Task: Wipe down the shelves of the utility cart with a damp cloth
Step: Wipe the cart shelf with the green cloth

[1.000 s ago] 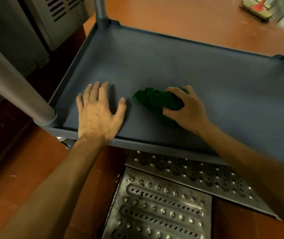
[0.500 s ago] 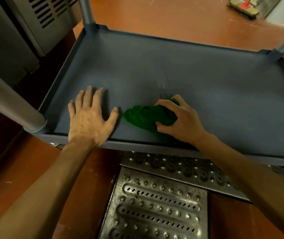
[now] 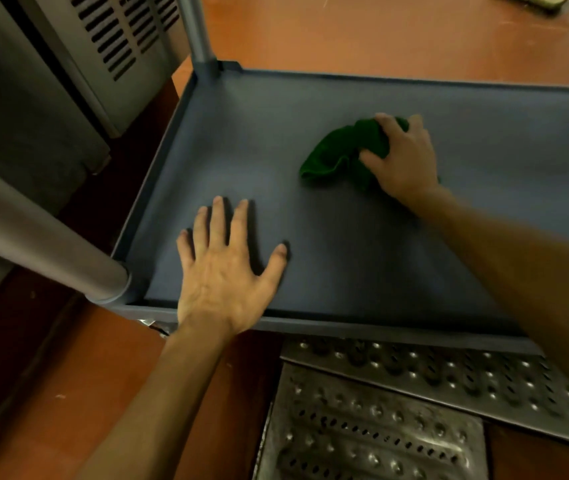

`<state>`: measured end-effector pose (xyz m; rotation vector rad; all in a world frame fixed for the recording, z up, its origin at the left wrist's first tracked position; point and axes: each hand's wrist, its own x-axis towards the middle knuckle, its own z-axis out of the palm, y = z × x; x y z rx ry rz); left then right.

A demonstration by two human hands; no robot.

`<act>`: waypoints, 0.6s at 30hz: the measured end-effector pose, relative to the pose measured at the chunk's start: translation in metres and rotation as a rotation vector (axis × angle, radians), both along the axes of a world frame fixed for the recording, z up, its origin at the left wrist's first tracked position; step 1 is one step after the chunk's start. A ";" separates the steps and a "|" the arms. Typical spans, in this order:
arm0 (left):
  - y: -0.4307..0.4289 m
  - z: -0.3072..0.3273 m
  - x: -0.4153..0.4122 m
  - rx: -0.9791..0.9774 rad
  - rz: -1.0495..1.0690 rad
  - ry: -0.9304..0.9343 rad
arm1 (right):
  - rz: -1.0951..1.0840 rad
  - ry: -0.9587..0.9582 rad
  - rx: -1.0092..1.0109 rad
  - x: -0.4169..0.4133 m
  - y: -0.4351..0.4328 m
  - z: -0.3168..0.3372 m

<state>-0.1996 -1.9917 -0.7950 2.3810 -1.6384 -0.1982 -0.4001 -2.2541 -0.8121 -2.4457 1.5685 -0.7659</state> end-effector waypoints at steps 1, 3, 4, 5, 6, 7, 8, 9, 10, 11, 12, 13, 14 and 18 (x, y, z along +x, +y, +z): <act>0.000 0.000 0.000 -0.003 0.001 0.009 | -0.031 0.018 -0.009 0.006 -0.008 0.000; -0.001 -0.001 0.000 -0.005 -0.004 0.030 | -0.098 0.038 0.010 0.017 -0.021 0.001; -0.001 -0.001 0.000 -0.010 -0.004 0.038 | -0.125 0.042 0.032 0.021 -0.026 0.002; -0.001 -0.001 -0.001 -0.019 -0.004 0.046 | -0.143 0.044 0.053 0.024 -0.030 0.003; -0.001 -0.001 -0.001 -0.030 0.000 0.051 | -0.155 0.042 0.069 0.026 -0.032 0.004; -0.002 0.000 -0.001 -0.041 0.005 0.053 | -0.163 0.035 0.077 0.027 -0.033 0.006; -0.003 0.000 -0.001 -0.052 0.009 0.054 | -0.168 0.025 0.080 0.027 -0.033 0.008; -0.004 0.001 -0.001 -0.060 0.015 0.056 | -0.167 0.014 0.084 0.026 -0.032 0.010; -0.004 0.002 0.000 -0.066 0.023 0.061 | -0.158 0.002 0.093 0.024 -0.031 0.013; -0.004 0.003 0.000 -0.071 0.031 0.067 | -0.143 -0.012 0.103 0.023 -0.029 0.015; -0.004 0.004 -0.001 -0.073 0.037 0.072 | -0.128 -0.024 0.111 0.022 -0.025 0.017; -0.004 0.004 -0.001 -0.072 0.041 0.075 | -0.117 -0.030 0.113 0.022 -0.021 0.018; -0.003 0.005 -0.002 -0.071 0.042 0.075 | -0.108 -0.031 0.114 0.021 -0.015 0.019; 0.000 0.009 -0.005 -0.078 0.049 0.092 | -0.054 -0.005 0.128 0.018 0.016 0.019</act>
